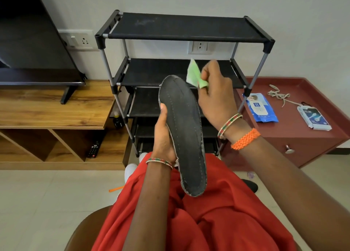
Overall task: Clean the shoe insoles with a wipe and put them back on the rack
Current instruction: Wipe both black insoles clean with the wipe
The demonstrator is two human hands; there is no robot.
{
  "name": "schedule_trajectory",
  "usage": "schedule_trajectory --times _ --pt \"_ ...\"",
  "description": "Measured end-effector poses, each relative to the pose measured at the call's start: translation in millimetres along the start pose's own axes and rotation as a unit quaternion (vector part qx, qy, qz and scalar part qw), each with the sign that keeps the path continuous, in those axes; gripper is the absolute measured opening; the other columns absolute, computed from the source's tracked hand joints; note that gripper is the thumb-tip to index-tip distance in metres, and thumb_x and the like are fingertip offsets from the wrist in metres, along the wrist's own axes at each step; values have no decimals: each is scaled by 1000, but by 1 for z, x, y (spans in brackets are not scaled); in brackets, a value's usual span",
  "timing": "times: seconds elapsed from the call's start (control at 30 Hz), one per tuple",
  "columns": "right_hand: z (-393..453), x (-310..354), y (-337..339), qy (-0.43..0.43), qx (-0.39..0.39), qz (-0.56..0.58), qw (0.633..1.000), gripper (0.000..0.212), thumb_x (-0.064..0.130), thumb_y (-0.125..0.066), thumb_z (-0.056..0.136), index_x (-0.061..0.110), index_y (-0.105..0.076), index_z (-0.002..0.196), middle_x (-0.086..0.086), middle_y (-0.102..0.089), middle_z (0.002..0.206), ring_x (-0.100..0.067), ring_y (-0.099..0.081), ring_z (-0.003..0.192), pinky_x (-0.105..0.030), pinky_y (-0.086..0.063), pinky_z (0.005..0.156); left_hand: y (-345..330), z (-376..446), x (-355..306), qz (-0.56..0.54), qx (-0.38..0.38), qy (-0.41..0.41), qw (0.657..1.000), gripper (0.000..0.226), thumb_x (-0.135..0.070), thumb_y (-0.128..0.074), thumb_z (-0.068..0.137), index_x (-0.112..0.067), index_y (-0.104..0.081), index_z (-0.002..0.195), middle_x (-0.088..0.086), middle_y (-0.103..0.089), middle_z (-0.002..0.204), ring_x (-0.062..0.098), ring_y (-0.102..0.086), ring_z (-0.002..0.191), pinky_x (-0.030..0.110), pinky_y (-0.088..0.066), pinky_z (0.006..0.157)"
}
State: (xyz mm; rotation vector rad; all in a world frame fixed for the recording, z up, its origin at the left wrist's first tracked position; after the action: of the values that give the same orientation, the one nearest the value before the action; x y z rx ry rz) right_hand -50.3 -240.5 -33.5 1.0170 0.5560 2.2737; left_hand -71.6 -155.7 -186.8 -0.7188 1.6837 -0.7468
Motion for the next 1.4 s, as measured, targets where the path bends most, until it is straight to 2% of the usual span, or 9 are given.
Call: schedule_trajectory --times 0.13,0.27,0.37,0.63,0.87,0.97,1.07,1.23,1.4 --pt "-37 17 -57 81 185 -175 964 46 2 -49 89 7 -40 133 -12 -60 116 -26 -62 94 -34 -51 75 -1 4 5 -55 4 -5 998 63 -57 -25 96 -10 -60 119 15 -64 116 26 -61 109 39 -45 101" --pt "-102 25 -94 111 347 -232 902 55 20 -24 95 9 -15 149 -8 -20 155 -18 -15 144 -30 -4 117 11 7 13 -117 -13 9 993 67 -60 -22 95 -5 -60 109 18 -67 99 30 -68 89 46 -55 84" --pt "-96 26 -88 141 331 -324 875 65 25 -3 86 8 -14 149 -7 -18 156 -18 -8 145 -35 8 116 17 8 11 -108 -39 -4 993 69 -57 -20 97 -2 -53 122 21 -62 115 29 -66 97 41 -56 83" --pt "-68 19 -83 116 339 -366 859 66 23 -40 88 2 -18 147 -13 -22 154 -23 -2 145 -44 9 116 19 11 -6 -13 -52 -38 998 59 -41 -21 102 -6 -67 93 8 -73 79 15 -71 71 23 -57 64" --pt "-48 4 -72 86 306 -436 842 62 26 -37 90 4 -23 146 -11 -26 153 -26 -1 145 -49 11 115 7 6 4 -33 -38 -27 998 51 -42 -34 98 -7 -71 101 12 -70 102 20 -68 93 30 -52 88" --pt "-36 -6 -72 11 347 -315 883 43 20 -39 93 13 -44 135 -5 -47 139 -23 -17 143 -51 3 114 6 5 7 -55 -39 -12 998 47 -35 -38 98 -9 -76 88 9 -73 89 19 -70 79 29 -57 75" --pt "-23 -7 -56 -87 340 -59 935 17 17 -44 97 17 -60 93 6 -55 81 -24 -58 95 -44 -43 92 -3 -2 -1 -80 -16 -15 997 57 -36 -31 99 -8 -77 79 11 -73 82 22 -71 71 32 -58 55" --pt "-21 -12 -65 -102 437 34 893 9 17 -60 90 17 -65 98 6 -62 88 -8 -59 80 -22 -47 67 18 -7 -15 -2 -101 -108 989 43 -6 -30 101 -19 -71 99 -5 -72 65 8 -68 58 22 -56 52" --pt "0 -1 -36 25 165 -214 963 32 17 -70 81 15 -51 107 -1 -47 107 -19 -44 101 -30 -42 82 8 0 0 -34 -31 -42 998 45 -37 -37 100 -16 -76 92 4 -73 92 16 -70 84 27 -56 80"
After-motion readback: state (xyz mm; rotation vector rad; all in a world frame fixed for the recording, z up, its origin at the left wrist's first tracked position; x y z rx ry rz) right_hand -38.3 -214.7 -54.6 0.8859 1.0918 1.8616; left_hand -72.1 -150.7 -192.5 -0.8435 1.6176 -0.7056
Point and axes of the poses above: each hand's wrist, its own z-axis towards the middle knuckle, its own y-axis out of the back of the hand, x = y × z, the point moved 10 cm from there along z, towards the middle knuckle
